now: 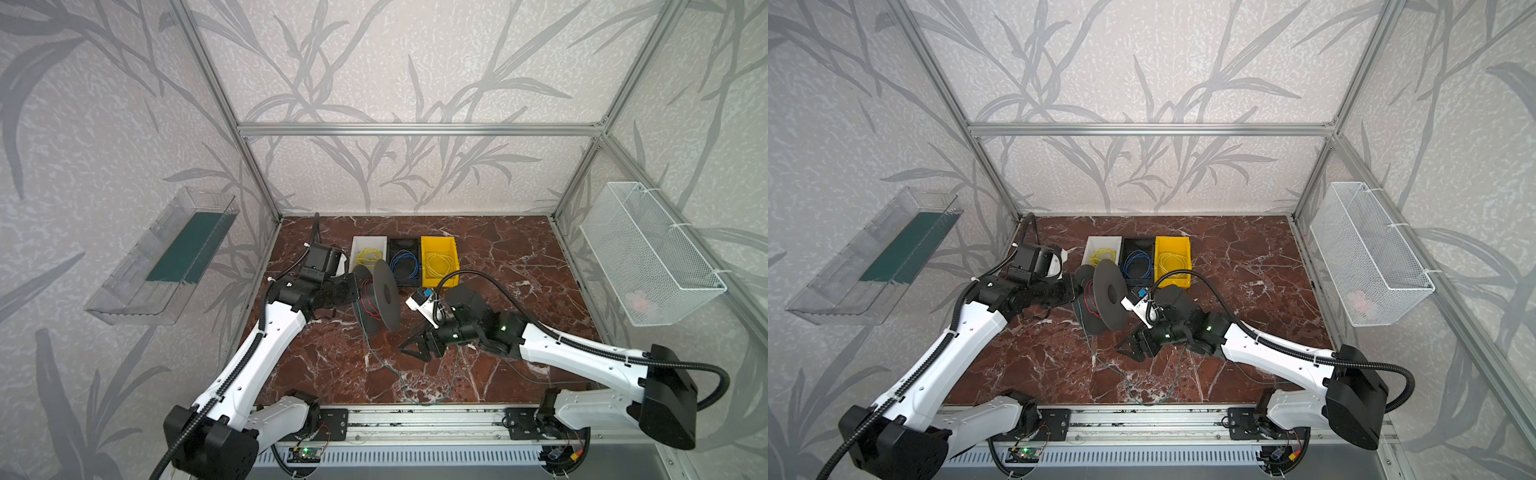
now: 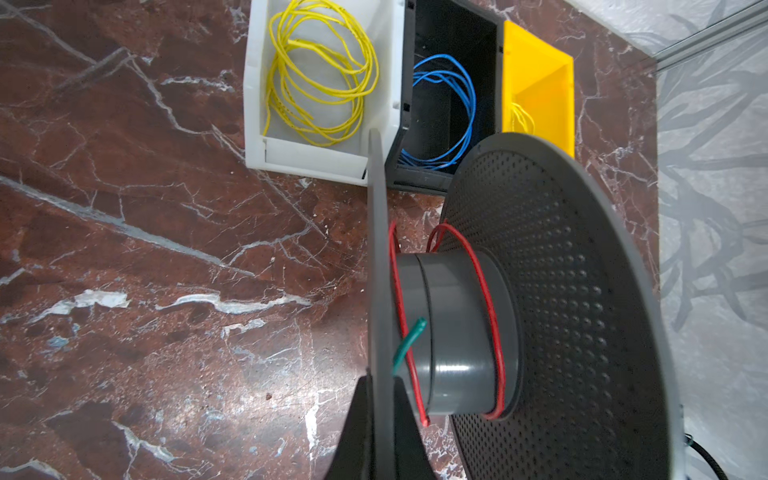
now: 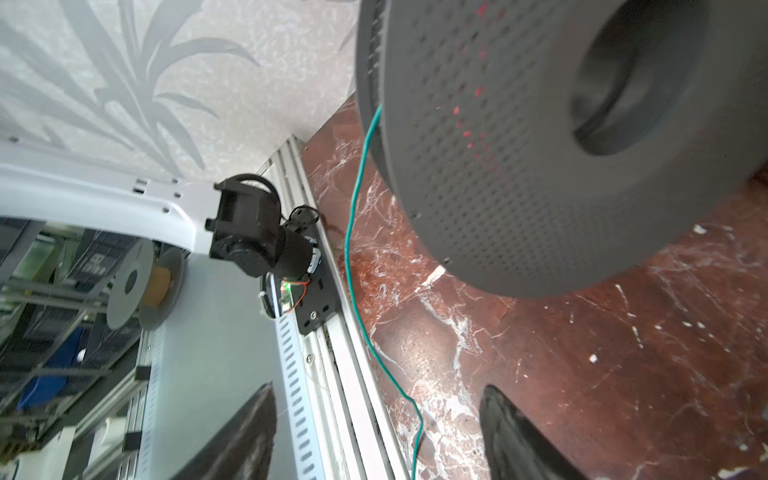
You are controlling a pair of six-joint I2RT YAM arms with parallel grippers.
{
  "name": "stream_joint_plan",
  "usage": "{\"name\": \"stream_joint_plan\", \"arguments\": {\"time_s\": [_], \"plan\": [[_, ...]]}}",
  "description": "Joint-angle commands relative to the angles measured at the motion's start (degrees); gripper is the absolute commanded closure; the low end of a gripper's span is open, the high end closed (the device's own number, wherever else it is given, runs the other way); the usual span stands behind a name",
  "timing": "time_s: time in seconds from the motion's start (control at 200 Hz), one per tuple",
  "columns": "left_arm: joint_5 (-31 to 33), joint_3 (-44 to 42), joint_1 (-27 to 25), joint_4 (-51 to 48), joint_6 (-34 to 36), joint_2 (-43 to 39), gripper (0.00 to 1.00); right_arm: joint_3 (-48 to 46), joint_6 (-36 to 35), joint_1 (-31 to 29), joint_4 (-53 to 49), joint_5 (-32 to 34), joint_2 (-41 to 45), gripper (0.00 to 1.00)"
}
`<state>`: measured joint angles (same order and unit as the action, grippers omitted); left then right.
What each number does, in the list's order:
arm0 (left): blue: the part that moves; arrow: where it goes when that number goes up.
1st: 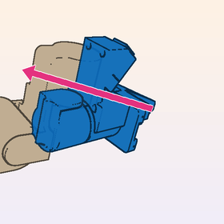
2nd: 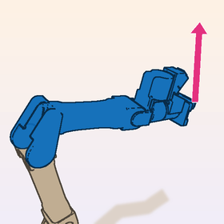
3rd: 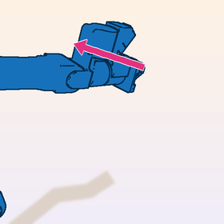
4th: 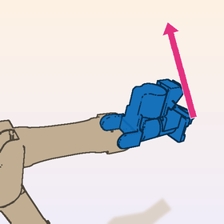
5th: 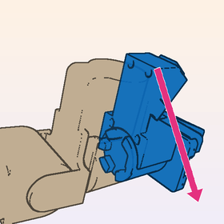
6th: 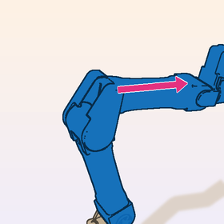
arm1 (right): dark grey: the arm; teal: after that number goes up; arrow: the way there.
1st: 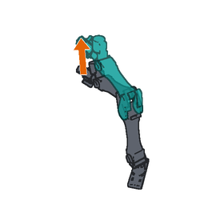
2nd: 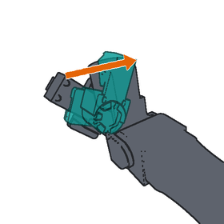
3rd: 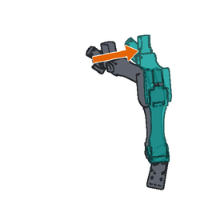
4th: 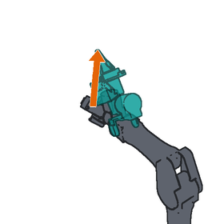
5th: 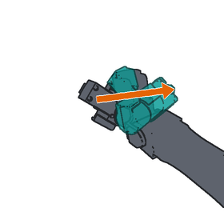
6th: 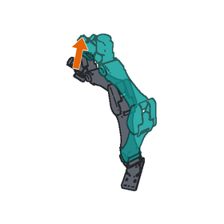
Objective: Wrap the cables
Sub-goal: 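Lower the right gripper and grasp the green cable below the spool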
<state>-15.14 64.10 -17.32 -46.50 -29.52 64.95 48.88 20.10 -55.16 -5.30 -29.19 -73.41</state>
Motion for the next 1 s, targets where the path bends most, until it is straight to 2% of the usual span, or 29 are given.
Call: {"name": "stream_joint_plan", "arguments": {"time_s": [0.0,0.125,0.345,0.595,0.625,0.765,1.0], "plan": [[-4.7,4.5,0.9,0.7,1.1,-1.3,1.00,-2.7,-4.0,-0.1,-1.6,-3.0,-1.4,0.24],[-8.9,5.7,1.8,1.7,-0.8,-1.8,1.00,-8.9,-3.2,-0.2,4.3,-4.5,-2.2,0.24],[-10.6,8.7,2.8,0.2,-2.1,-1.7,1.00,-12.7,-3.3,-1.5,11.0,-4.0,-2.9,0.24],[-8.6,10.2,4.1,-0.7,-6.2,-2.0,1.00,-16.3,1.4,-3.1,22.3,-2.9,-9.7,0.24],[-8.6,10.3,4.1,-0.7,-6.5,-2.0,1.00,-16.4,1.9,-5.2,23.3,-2.2,-10.6,0.24],[-8.6,11.3,4.3,-0.8,-7.5,-2.6,1.00,-15.4,3.3,-6.4,26.0,0.2,-15.3,0.24],[-8.0,13.4,5.0,-1.9,-7.9,-3.1,1.00,-14.1,3.5,-6.4,28.7,0.0,-19.0,0.25]]}}
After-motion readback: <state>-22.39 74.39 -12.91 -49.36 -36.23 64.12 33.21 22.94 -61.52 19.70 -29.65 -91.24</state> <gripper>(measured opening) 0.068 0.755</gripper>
